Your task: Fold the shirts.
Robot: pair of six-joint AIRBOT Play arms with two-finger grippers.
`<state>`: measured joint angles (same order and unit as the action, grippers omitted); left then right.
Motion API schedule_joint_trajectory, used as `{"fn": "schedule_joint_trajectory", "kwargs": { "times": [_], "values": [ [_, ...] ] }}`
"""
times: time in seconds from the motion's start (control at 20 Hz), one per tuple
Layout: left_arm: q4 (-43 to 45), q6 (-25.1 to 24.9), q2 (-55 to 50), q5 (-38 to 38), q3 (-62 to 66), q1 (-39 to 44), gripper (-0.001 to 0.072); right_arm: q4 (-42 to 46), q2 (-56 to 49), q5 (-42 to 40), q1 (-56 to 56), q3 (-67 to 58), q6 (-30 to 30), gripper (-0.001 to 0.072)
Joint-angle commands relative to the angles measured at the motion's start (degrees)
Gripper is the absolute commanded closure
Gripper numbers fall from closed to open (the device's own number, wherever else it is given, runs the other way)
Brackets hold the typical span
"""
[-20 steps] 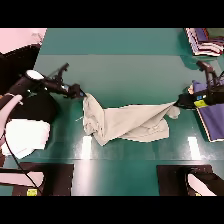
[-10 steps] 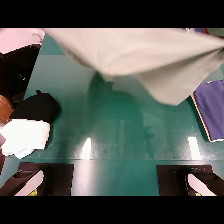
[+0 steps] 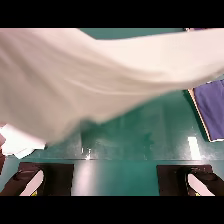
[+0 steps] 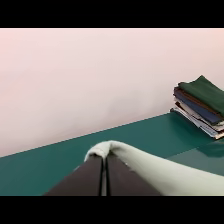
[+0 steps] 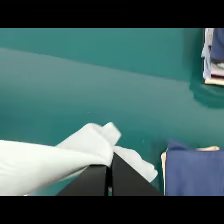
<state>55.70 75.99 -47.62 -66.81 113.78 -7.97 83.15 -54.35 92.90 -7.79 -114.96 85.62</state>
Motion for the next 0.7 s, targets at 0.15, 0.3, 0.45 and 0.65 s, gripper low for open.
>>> {"fn": "schedule_joint_trajectory", "kwargs": {
  "times": [0.15, 0.3, 0.45, 0.65],
  "values": [
    [1.25, 0.7, -15.85, -7.91, -7.74, 0.37, 0.0679, 0.42, -8.31, 5.14, 0.0, 13.18, 2.05, 0.0698],
    [1.97, 0.44, -26.56, -6.43, -17.33, 3.91, 0.068, 0.44, -18.12, 5.62, 0.0, 20.55, 2.01, 0.0698],
    [6.73, -0.13, -38.07, -1.62, -21.29, 8.87, 0.0679, 0.55, -28.22, 0.72, 0.02, 24.76, 0.61, 0.0698],
    [7.54, -0.72, -47.01, 5.57, -21.18, 10.29, 0.0678, 0.39, -39.17, -2.73, 0.02, 19.76, 0.26, 0.0696]
  ]
}}
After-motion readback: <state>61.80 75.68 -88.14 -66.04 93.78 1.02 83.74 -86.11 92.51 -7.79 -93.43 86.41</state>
